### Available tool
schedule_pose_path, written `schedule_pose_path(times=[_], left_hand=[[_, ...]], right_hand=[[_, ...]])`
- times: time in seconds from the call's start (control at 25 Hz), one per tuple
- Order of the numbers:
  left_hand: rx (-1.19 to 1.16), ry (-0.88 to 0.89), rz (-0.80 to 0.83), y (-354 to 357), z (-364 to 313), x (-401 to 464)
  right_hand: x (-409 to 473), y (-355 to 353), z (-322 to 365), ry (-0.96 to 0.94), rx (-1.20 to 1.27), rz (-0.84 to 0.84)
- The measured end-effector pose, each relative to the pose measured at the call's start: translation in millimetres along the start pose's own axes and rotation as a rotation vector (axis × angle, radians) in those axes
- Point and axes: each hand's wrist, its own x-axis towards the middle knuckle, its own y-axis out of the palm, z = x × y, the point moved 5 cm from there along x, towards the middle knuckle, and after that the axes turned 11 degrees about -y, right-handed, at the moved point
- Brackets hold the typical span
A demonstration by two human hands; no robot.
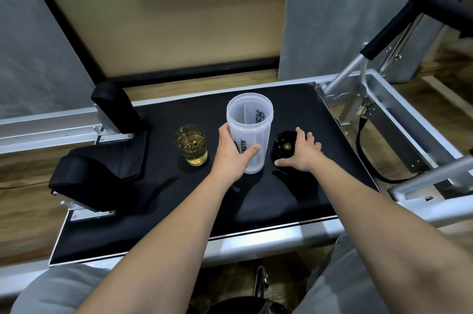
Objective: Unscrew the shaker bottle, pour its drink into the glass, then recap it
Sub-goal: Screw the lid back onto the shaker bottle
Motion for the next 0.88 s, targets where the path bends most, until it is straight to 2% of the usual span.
schedule_pose_path(times=[0.4,0.64,0.76,0.88], left_hand=[[-0.005,-0.004,0.013,0,3,-1],[0.001,0.029,0.086,-6,-12,-3],[-0.044,0.100,0.074,-15,-35,-7],[-0.045,0.155,0.043,-22,-56,-11]], right_hand=[[4,-5,-3,-0.104,0.325,-0.179],[0,-78,24,-0.279,0.324,-0.306],[-9,-115,36,-0.366,0.274,-0.364],[-18,-142,49,-0.412,0.324,-0.425]])
